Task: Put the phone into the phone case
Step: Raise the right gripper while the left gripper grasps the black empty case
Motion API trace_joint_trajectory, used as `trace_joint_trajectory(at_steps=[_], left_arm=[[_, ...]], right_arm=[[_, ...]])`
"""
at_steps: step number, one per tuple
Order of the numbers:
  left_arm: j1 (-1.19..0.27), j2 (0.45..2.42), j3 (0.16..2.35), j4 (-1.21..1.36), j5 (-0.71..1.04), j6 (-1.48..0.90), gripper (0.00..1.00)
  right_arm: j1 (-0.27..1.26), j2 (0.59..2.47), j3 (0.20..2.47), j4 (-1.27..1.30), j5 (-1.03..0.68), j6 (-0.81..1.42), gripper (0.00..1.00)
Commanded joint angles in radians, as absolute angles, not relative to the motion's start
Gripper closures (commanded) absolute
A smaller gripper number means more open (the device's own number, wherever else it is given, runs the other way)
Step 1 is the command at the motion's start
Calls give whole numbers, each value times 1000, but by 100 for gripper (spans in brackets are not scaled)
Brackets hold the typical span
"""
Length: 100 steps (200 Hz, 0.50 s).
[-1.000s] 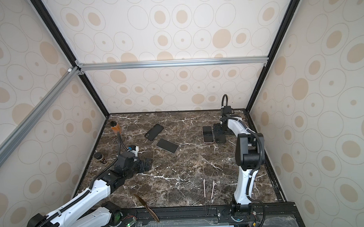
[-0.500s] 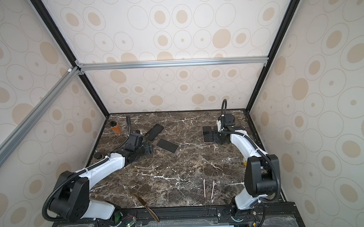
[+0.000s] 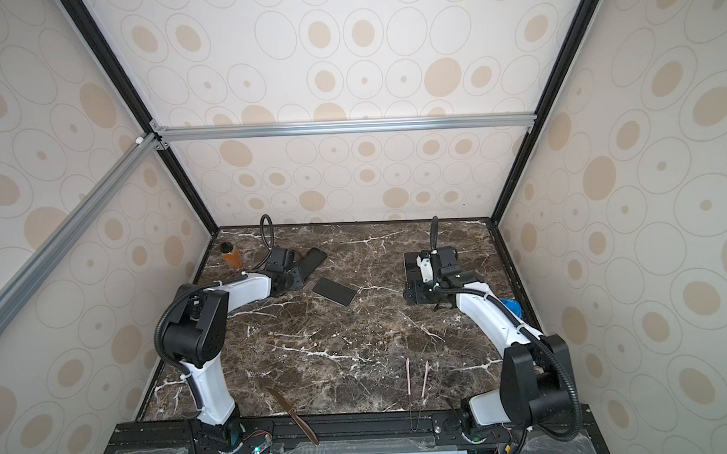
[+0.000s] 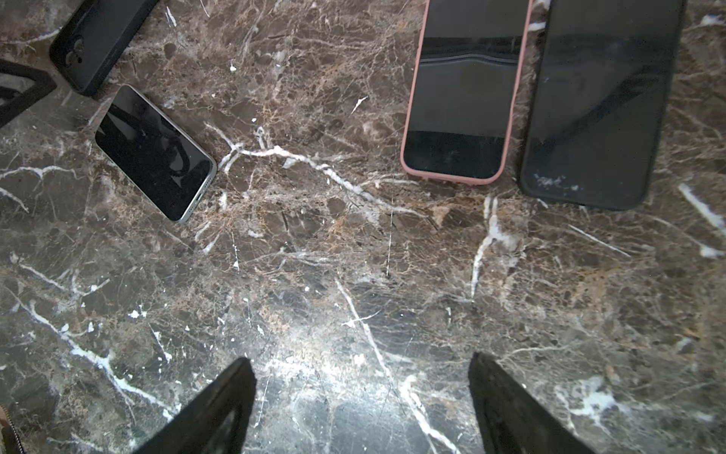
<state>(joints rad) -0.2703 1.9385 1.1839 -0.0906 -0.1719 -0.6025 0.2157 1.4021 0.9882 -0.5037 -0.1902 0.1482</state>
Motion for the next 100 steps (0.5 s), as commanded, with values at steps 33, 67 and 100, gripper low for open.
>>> trace_joint_trajectory(at_steps=[33,67,100], left_arm=[[-259,2071,1326,-120,-255,-642,44],[-257,2091,1327,-127,-259,-653,54],[-256,2088,1320,-131,-254,-633,70]], right_arm=[[237,1371,952,-485,-225,127,12],[238,1365,949,-484,-222,127,12],[238,1365,957,-492,-213,126,12]])
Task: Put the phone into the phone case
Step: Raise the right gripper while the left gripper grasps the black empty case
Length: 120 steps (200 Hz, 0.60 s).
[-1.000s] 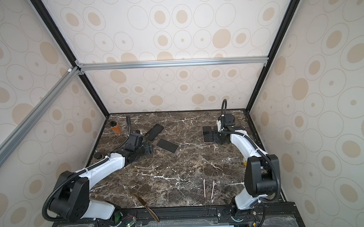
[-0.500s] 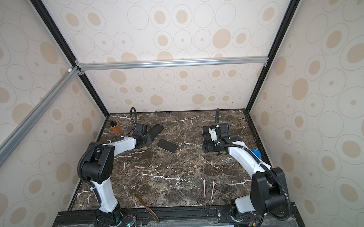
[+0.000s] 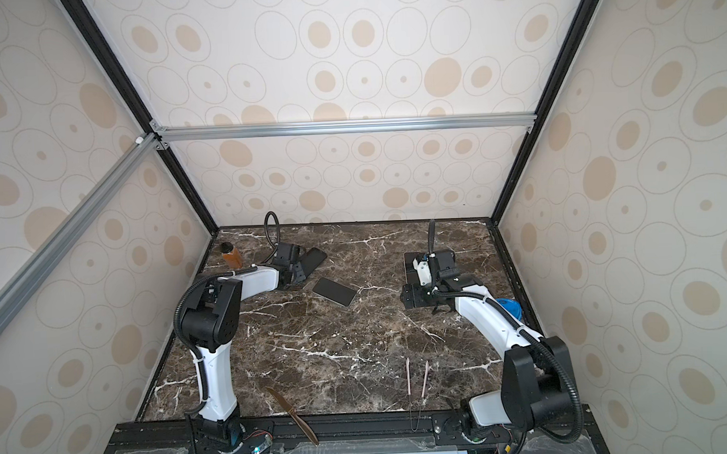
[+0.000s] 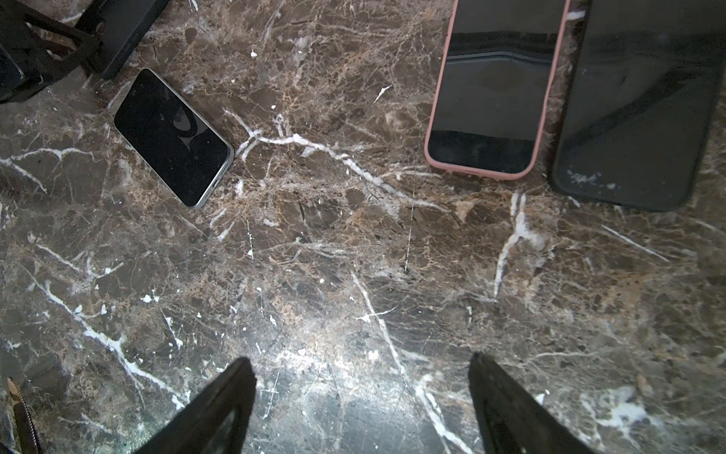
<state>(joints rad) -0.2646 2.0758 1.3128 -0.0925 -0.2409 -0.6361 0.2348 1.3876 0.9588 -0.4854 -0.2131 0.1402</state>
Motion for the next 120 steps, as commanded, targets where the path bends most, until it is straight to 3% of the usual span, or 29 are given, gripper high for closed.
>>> trace_joint_trajectory(at_steps=[1,74,120], left_arm=[[-257,2088,1319,-132,-255,-633,70],[-252,2048,1278,-128,-276,-590,100],[-231,2005,1272,-121,-250,-592,100]], right_arm=[[238,1365,957,-491,-213,127,12],[239,1343,923,-502,-218,137,12],[245,1281,885,-521,-223,149,13]])
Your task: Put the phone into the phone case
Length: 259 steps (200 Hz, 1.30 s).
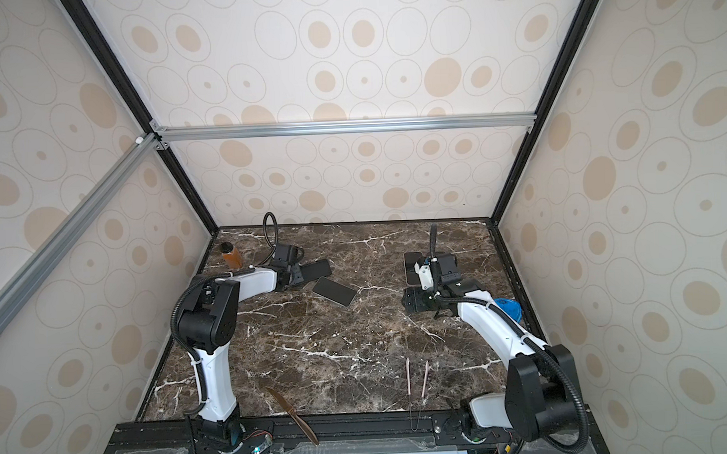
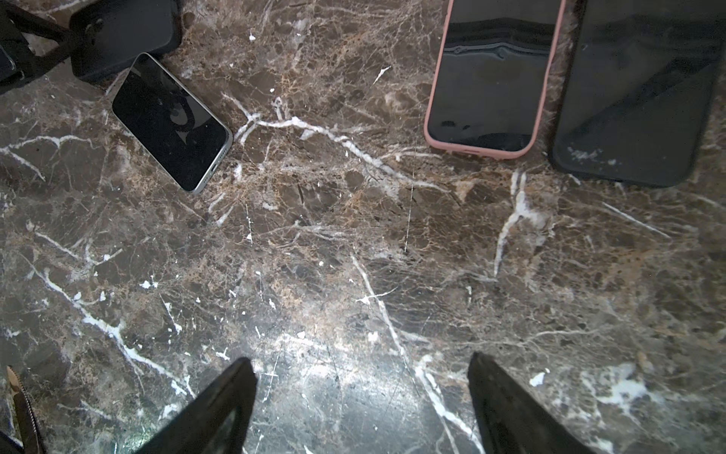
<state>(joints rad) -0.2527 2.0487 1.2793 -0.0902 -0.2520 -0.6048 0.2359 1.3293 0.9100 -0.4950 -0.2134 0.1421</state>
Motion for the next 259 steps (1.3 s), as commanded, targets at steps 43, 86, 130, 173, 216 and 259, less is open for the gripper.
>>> trace_joint_trajectory(at_steps=[43,86,130,173,216,259], left_arm=[[-218,1936,1233,-85,-211,-570,100],[-204,1862,1173,-54,-197,-578,100],[-204,1774,1111,-66,-81,-514,100],[-219,1633,967,-105,63,-485,100],[-306,1494,901,-253,-5,-451,100],[-462,1384,833,-333,-93,-494,100]], right_arm=[[250,1235,866,-537,-228,162,13],[255,1210,865,-548,-245,172,12],[257,1192,863,-565,-252,176,12],[261,1185,873,-569,-265,171,12],[265,1184,890,-574,-276,168,12],[271,1181,885,-568,-286,156,12]])
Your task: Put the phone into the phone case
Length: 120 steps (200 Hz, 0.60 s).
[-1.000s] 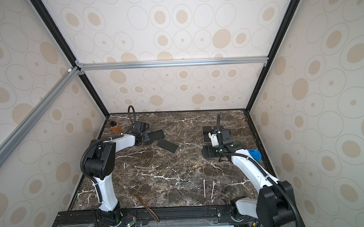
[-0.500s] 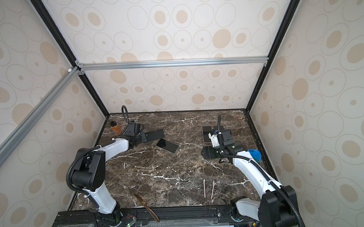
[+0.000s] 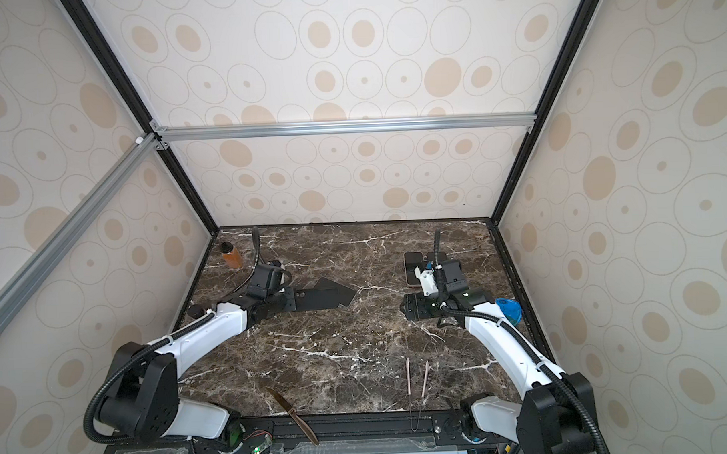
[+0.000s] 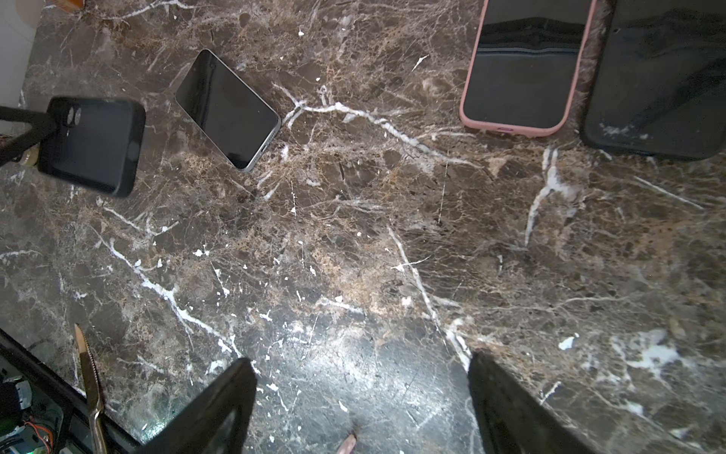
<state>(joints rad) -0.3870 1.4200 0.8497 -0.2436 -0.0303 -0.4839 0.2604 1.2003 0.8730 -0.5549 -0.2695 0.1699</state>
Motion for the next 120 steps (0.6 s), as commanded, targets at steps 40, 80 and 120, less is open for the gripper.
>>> trace_joint_trajectory(at_steps=[40,80,120], left_arm=[[-591,1335,760,-333,-126,-615,100],[-697,1261,655,-316,-227,-777,100],[-760,1190,598,-325,-293,-913,100]], right_arm=[[273,1153,865,-537,-286,144,12],[273,1129,852,-531,-288,139,12],[293,1139,837,-509,-302,142,12]])
